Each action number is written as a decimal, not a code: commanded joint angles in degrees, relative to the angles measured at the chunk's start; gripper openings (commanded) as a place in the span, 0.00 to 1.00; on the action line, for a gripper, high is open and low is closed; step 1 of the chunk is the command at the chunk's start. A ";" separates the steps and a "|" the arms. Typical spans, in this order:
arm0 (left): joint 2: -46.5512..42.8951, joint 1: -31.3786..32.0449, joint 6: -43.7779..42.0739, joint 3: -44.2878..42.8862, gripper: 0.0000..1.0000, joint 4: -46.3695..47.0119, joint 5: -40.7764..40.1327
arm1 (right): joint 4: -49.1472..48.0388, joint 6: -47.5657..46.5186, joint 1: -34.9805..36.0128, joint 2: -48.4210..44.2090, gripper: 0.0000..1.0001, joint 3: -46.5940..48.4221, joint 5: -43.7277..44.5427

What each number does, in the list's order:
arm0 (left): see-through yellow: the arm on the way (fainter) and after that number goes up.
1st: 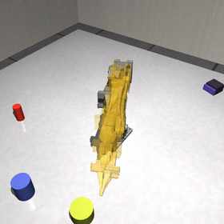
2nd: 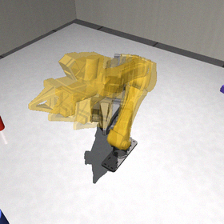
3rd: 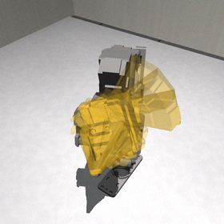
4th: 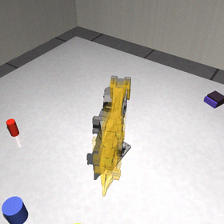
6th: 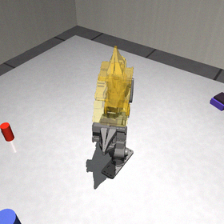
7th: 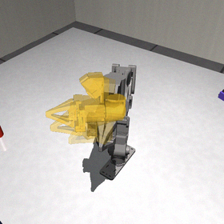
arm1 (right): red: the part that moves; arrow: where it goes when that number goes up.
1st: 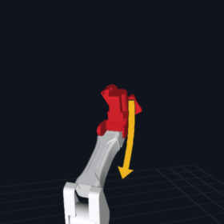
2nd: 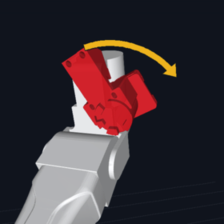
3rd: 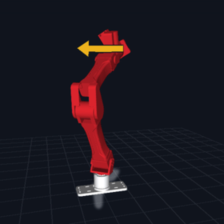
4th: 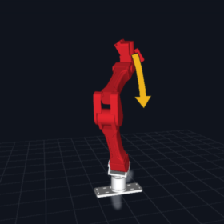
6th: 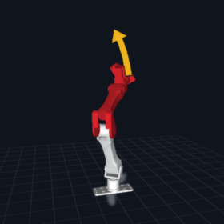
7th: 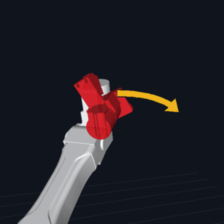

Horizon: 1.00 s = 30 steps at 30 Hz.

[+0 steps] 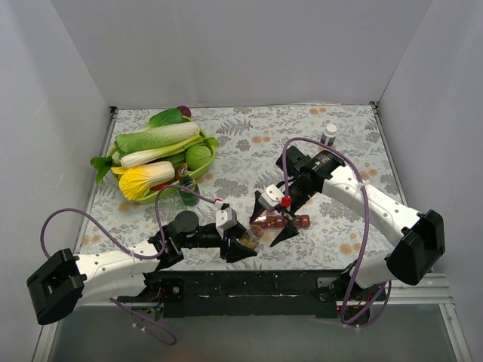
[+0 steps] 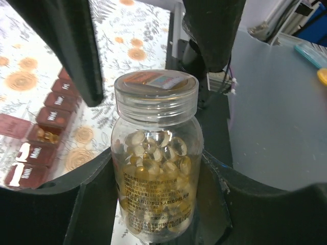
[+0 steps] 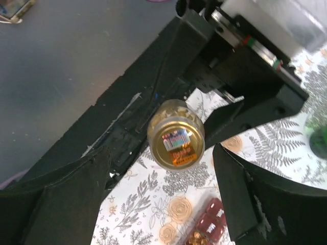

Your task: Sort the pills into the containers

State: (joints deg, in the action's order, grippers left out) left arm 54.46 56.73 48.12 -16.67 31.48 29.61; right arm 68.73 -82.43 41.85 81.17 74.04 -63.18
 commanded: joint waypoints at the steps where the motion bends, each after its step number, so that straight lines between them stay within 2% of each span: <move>1: 0.91 -0.39 1.36 -2.32 0.00 0.77 4.76 | 4.75 -4.76 1.48 1.10 0.86 1.99 -4.24; 5: 0.39 -0.39 1.98 -1.36 0.00 2.44 4.58 | 2.29 -0.38 2.71 0.84 0.79 0.76 -2.92; 8: 0.30 -0.39 2.42 -1.00 0.00 2.79 4.50 | -0.96 3.32 3.42 0.66 0.66 -0.03 -2.13; 9: 0.21 -0.39 2.59 -0.91 0.00 3.40 4.41 | -2.10 6.03 3.77 0.66 0.57 -0.21 -1.52; 11: -0.14 -0.39 3.73 -0.21 0.00 4.54 3.01 | -6.31 10.16 4.38 0.57 0.50 -0.91 -0.46; 12: -0.49 -0.39 4.00 0.05 0.00 5.42 2.31 | -8.41 16.97 4.56 0.49 0.42 -1.09 0.94; 14: -1.02 -0.39 4.62 0.06 0.00 5.08 -1.28 | -15.68 24.65 4.56 0.40 0.37 -2.14 2.44; 15: -1.28 -0.39 4.36 0.05 0.00 4.73 -5.13 | -17.99 33.39 4.56 0.22 0.34 -2.84 3.66; 17: -1.90 -0.39 3.65 -1.08 0.00 3.33 -11.03 | -24.65 40.56 4.56 -0.39 0.33 -6.16 4.73; 18: -1.72 -0.39 2.78 -1.52 0.00 2.28 -17.67 | -27.39 43.38 4.56 -1.35 0.33 -7.67 5.08; 19: -1.03 -0.39 2.16 -2.14 0.00 1.57 -21.48 | -30.55 52.20 4.56 -1.88 0.33 -9.34 5.86; 20: -0.50 -0.39 1.81 -2.66 0.00 1.39 -25.09 | -33.89 56.29 4.39 -2.50 0.32 -11.62 6.57; 21: 0.12 -0.39 1.28 -2.84 0.00 2.60 -28.34 | -41.15 60.25 4.21 -3.81 0.31 -15.38 8.58; 22: 0.91 -0.39 1.62 -3.02 0.00 2.88 -35.16 | -44.44 70.20 3.77 -4.43 0.30 -17.33 10.51; 25: 5.47 -0.39 2.41 -4.16 0.00 5.43 -41.80 | -50.78 78.72 0.88 -3.65 0.26 -19.63 12.29; 26: 8.27 -0.39 2.42 -4.51 0.00 6.21 -42.43 | -52.19 83.61 -0.70 -3.39 0.25 -19.81 11.94; 27: 9.43 -0.30 2.51 -4.86 0.00 7.09 -42.96 | -53.42 84.71 -1.41 -2.69 0.26 -19.12 9.76; 29: 11.97 -0.30 2.33 -4.78 0.00 8.50 -40.95 | -53.79 84.64 -2.55 -2.07 0.29 -18.06 7.38; 30: 12.16 -0.22 1.72 -4.26 0.00 10.07 -39.55 | -53.09 83.15 -2.73 -1.89 0.46 -17.36 6.24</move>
State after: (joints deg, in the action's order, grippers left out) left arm 64.75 58.37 48.88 -17.58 30.74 3.03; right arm 17.65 -9.58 38.89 78.74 55.72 -49.54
